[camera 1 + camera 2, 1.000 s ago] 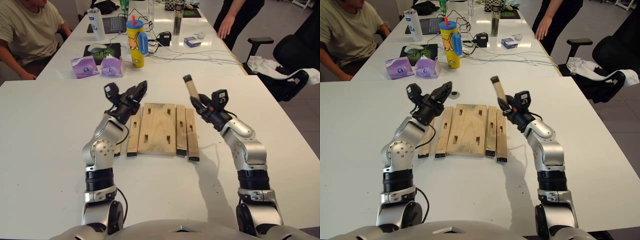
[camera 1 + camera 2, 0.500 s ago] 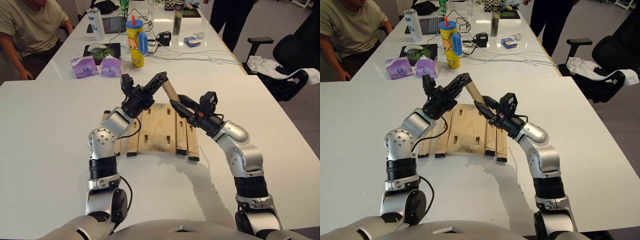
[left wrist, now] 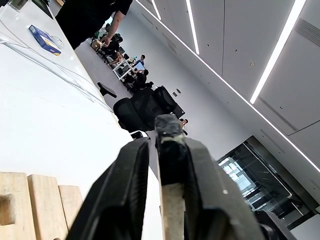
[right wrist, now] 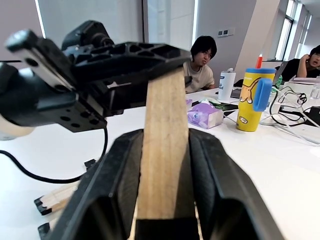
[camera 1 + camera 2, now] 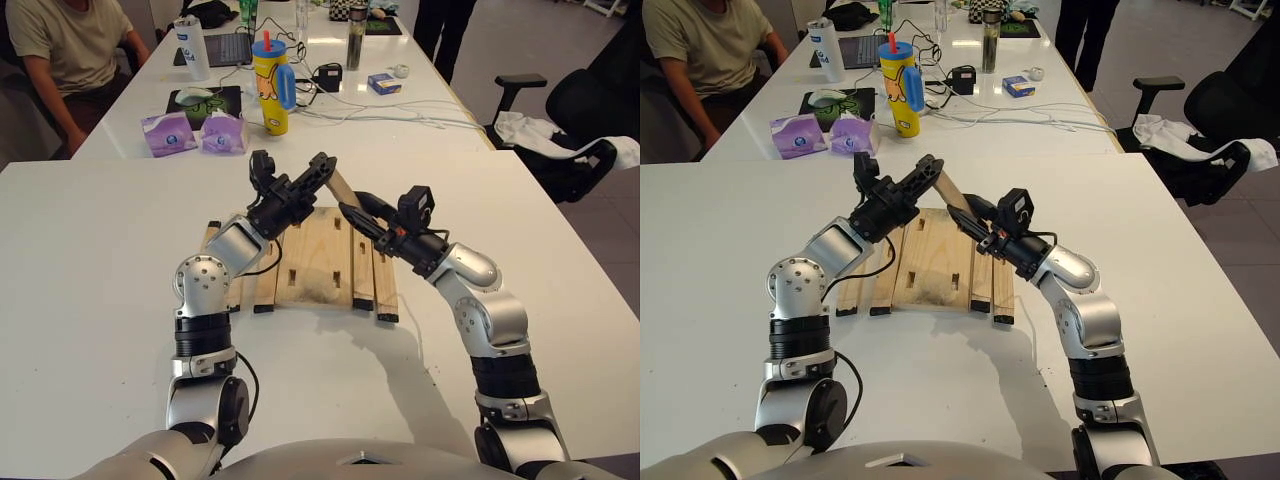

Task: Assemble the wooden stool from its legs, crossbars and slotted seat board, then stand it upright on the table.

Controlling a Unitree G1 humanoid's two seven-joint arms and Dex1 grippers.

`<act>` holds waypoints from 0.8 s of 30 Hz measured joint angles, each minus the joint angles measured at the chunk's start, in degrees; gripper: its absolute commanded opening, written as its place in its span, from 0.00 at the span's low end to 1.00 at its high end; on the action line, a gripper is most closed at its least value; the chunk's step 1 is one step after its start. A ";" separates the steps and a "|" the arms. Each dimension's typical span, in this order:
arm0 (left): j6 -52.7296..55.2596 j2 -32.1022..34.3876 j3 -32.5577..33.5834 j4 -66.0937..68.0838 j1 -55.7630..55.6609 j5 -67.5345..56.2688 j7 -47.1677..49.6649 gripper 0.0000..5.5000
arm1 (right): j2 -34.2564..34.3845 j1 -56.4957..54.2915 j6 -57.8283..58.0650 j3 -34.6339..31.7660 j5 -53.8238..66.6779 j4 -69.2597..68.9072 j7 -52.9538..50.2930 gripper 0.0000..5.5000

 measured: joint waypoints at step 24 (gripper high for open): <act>-32.12 -1.92 -0.66 -8.51 18.54 28.06 14.20 0.08 | -1.42 -3.11 6.08 -3.85 -4.06 12.44 -9.87 0.53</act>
